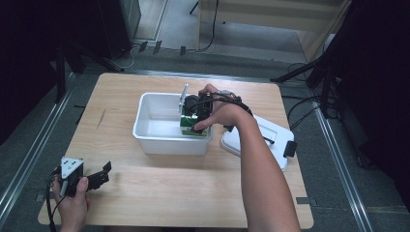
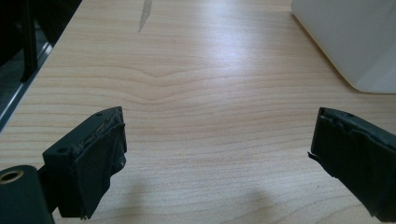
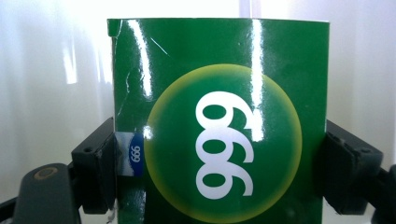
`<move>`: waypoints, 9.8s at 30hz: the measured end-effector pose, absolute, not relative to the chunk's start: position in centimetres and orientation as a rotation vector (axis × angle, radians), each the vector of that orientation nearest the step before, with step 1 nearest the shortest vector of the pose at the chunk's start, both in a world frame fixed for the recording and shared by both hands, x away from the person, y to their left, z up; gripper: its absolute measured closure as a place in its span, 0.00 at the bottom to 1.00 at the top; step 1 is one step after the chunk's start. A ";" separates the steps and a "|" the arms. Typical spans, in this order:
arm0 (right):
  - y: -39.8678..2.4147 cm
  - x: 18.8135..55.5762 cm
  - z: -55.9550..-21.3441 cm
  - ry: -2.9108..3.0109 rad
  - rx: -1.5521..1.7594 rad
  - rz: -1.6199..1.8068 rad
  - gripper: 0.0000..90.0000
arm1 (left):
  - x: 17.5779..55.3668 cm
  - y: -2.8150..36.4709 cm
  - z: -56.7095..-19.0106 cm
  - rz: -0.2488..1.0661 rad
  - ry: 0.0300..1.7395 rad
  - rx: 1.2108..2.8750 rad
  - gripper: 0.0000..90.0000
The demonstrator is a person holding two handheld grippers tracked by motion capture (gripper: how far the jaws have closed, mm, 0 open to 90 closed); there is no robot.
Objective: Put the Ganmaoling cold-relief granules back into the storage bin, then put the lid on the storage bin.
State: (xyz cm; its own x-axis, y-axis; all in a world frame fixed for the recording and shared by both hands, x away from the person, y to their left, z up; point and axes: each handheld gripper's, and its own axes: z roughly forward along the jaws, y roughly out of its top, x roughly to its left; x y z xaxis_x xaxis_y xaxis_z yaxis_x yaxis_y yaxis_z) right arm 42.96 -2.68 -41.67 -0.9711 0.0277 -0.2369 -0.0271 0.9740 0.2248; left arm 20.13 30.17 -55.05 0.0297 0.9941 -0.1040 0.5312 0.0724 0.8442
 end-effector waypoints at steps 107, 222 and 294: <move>-23.3 40.6 -39.4 2.764 0.646 0.465 0.48 | 20.0 29.7 -55.1 0.806 1.592 1.582 0.05; -14.3 40.0 -31.0 2.734 0.182 0.410 0.95 | 20.0 29.8 -55.1 0.797 1.590 1.574 0.05; 1.8 40.5 -33.5 2.805 -0.104 0.413 0.95 | 20.1 30.0 -55.1 0.774 1.591 1.558 0.05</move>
